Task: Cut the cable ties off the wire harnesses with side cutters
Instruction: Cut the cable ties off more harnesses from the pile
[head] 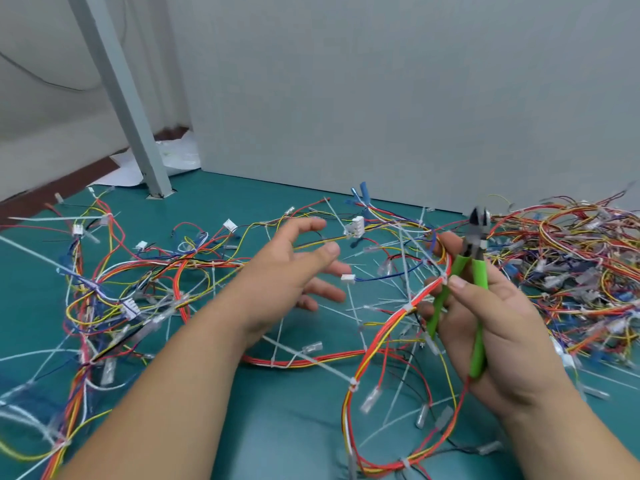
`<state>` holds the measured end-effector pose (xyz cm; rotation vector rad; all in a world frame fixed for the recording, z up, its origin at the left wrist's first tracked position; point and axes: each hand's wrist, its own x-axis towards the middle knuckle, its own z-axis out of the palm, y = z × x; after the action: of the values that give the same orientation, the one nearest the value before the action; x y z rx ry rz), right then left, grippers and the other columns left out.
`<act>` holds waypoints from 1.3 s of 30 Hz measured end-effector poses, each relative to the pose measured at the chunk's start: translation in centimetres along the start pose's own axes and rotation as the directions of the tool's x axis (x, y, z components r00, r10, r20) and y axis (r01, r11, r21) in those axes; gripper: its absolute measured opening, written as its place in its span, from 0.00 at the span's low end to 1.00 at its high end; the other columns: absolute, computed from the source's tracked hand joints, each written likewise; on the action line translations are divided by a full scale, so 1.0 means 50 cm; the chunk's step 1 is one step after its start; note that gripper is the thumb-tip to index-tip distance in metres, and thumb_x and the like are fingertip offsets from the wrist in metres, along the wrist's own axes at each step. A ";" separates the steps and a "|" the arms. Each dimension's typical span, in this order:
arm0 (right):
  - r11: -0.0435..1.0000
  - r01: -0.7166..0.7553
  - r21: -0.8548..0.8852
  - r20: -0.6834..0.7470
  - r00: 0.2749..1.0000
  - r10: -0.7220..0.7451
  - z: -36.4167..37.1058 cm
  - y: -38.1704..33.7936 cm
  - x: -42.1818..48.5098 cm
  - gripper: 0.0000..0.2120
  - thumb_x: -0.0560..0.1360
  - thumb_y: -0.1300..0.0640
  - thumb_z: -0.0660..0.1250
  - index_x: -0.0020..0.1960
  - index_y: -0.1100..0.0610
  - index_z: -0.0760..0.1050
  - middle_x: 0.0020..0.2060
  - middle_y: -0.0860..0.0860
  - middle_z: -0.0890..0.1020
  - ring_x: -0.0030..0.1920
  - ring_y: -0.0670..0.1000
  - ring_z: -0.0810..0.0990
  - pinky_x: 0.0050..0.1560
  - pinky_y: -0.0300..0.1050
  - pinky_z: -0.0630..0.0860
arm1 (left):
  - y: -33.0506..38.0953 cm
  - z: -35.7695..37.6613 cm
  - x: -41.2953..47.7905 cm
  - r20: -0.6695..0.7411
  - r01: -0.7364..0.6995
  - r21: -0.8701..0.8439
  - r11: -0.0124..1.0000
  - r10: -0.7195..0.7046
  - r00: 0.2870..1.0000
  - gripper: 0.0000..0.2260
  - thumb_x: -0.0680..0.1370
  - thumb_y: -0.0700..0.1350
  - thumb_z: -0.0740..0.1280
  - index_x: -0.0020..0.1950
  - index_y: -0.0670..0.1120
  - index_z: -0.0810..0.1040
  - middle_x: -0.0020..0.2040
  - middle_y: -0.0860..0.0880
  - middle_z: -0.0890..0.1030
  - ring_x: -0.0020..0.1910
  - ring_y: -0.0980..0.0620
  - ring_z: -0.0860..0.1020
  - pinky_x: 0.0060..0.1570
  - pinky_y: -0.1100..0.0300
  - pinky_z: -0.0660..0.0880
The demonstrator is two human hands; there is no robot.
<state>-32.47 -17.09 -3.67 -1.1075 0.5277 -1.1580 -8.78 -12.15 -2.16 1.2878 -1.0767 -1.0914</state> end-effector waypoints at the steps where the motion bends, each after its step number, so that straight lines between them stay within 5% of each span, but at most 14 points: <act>1: 1.000 0.014 0.018 -0.013 1.000 -0.013 -0.002 -0.004 0.001 0.25 0.72 0.61 0.69 0.69 0.56 0.78 0.55 0.50 0.80 0.41 0.48 0.76 0.41 0.45 0.74 | 0.005 -0.008 -0.006 0.088 0.038 0.023 0.999 -0.040 0.995 0.16 0.77 0.58 0.69 0.63 0.62 0.73 0.50 0.48 0.87 0.44 0.43 0.87 0.34 0.59 0.76; 3: 0.999 0.032 0.036 -0.041 0.999 -0.031 -0.007 -0.010 0.002 0.26 0.72 0.60 0.69 0.70 0.56 0.77 0.54 0.49 0.79 0.41 0.46 0.76 0.39 0.43 0.75 | 0.006 -0.017 -0.011 0.053 0.045 0.217 0.975 -0.058 0.997 0.11 0.78 0.59 0.68 0.59 0.64 0.74 0.45 0.51 0.87 0.40 0.46 0.86 0.33 0.58 0.75; 6: 0.998 0.030 0.055 -0.064 0.998 -0.026 -0.018 -0.014 0.003 0.25 0.74 0.60 0.66 0.71 0.55 0.77 0.48 0.49 0.77 0.41 0.48 0.75 0.39 0.42 0.75 | 0.001 -0.013 -0.001 -0.208 0.094 0.380 0.920 -0.014 0.978 0.06 0.83 0.58 0.60 0.50 0.60 0.73 0.34 0.52 0.83 0.29 0.49 0.83 0.35 0.57 0.71; 11: 1.000 0.015 -0.027 -0.028 0.999 -0.016 -0.014 -0.006 0.000 0.24 0.72 0.60 0.70 0.68 0.52 0.79 0.49 0.49 0.79 0.42 0.47 0.78 0.42 0.43 0.77 | -0.001 0.013 0.010 -0.288 0.050 0.104 0.993 -0.018 0.957 0.14 0.86 0.49 0.55 0.43 0.49 0.72 0.29 0.52 0.79 0.25 0.51 0.78 0.27 0.61 0.66; 16: 0.966 -0.026 -0.259 0.051 0.998 0.040 -0.004 0.010 -0.013 0.26 0.71 0.57 0.73 0.68 0.44 0.79 0.47 0.47 0.80 0.45 0.51 0.74 0.49 0.48 0.73 | 0.010 0.033 0.017 -0.468 -0.165 -0.240 0.957 0.035 0.883 0.12 0.87 0.46 0.55 0.45 0.50 0.72 0.44 0.51 0.86 0.42 0.51 0.86 0.34 0.61 0.74; 18: 0.915 0.007 -0.403 0.088 0.996 0.031 0.004 0.003 -0.020 0.26 0.68 0.51 0.75 0.66 0.40 0.80 0.51 0.45 0.83 0.45 0.47 0.77 0.47 0.42 0.76 | 0.009 0.030 0.018 -0.478 -0.221 -0.206 0.953 0.099 0.873 0.12 0.87 0.46 0.56 0.45 0.52 0.73 0.47 0.53 0.86 0.45 0.53 0.85 0.36 0.61 0.74; 21: 0.823 0.107 -0.557 0.030 0.994 -0.109 0.004 -0.004 -0.017 0.21 0.69 0.54 0.72 0.60 0.39 0.81 0.52 0.49 0.80 0.43 0.44 0.78 0.45 0.33 0.75 | -0.007 0.029 0.019 -0.493 -0.221 0.082 0.972 0.232 0.838 0.12 0.86 0.48 0.58 0.43 0.54 0.74 0.45 0.54 0.84 0.41 0.56 0.83 0.36 0.62 0.74; 24: 0.963 0.089 -0.255 -0.026 0.995 -0.099 0.012 -0.009 -0.013 0.22 0.69 0.63 0.66 0.59 0.47 0.80 0.46 0.51 0.78 0.41 0.49 0.75 0.43 0.45 0.72 | -0.025 0.035 0.019 -0.406 -0.256 0.435 0.863 0.442 0.800 0.10 0.84 0.45 0.63 0.43 0.51 0.76 0.39 0.50 0.78 0.35 0.56 0.75 0.37 0.66 0.69; 27: 0.989 -0.077 0.129 0.134 0.989 0.060 0.021 -0.015 -0.018 0.31 0.64 0.67 0.67 0.68 0.59 0.75 0.47 0.56 0.78 0.36 0.52 0.72 0.39 0.49 0.72 | -0.027 0.059 0.012 -0.303 -0.297 0.483 0.824 0.475 0.826 0.09 0.83 0.44 0.65 0.43 0.52 0.78 0.40 0.53 0.79 0.40 0.58 0.77 0.42 0.68 0.69; 29: 0.974 -0.174 0.148 0.269 0.954 0.130 0.021 -0.016 -0.022 0.37 0.60 0.63 0.73 0.71 0.62 0.74 0.53 0.59 0.80 0.36 0.53 0.72 0.39 0.50 0.73 | -0.026 0.075 0.006 -0.227 -0.343 0.452 0.824 0.478 0.848 0.08 0.83 0.45 0.65 0.44 0.54 0.77 0.40 0.55 0.80 0.41 0.58 0.78 0.43 0.68 0.70; 33: 0.960 -0.273 0.059 0.334 0.912 0.239 0.026 -0.011 -0.030 0.36 0.62 0.63 0.68 0.71 0.59 0.76 0.67 0.60 0.79 0.37 0.53 0.74 0.39 0.50 0.74 | -0.033 0.096 -0.007 0.023 -0.414 0.512 0.753 0.470 0.883 0.07 0.81 0.49 0.63 0.50 0.55 0.81 0.42 0.55 0.75 0.43 0.57 0.75 0.44 0.67 0.68; 36: 0.956 -0.286 0.060 0.275 0.926 0.260 0.025 -0.006 -0.027 0.34 0.63 0.67 0.65 0.70 0.56 0.78 0.59 0.60 0.76 0.37 0.51 0.74 0.40 0.49 0.72 | -0.036 0.104 -0.015 0.106 -0.378 0.570 0.730 0.391 0.914 0.13 0.81 0.52 0.62 0.64 0.60 0.78 0.41 0.55 0.72 0.42 0.57 0.73 0.44 0.63 0.69; 39: 0.966 -0.249 0.066 0.224 0.947 0.229 0.018 -0.007 -0.019 0.31 0.67 0.67 0.62 0.69 0.55 0.79 0.56 0.59 0.72 0.37 0.49 0.74 0.41 0.47 0.71 | -0.034 0.103 -0.022 0.234 -0.345 0.589 0.731 0.255 0.938 0.24 0.80 0.54 0.62 0.74 0.72 0.61 0.35 0.56 0.73 0.35 0.57 0.73 0.39 0.57 0.71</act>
<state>-32.23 -15.85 -3.17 -1.0416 0.4214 -0.8318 -14.03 -11.89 -3.82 1.4801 -1.7895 -0.5827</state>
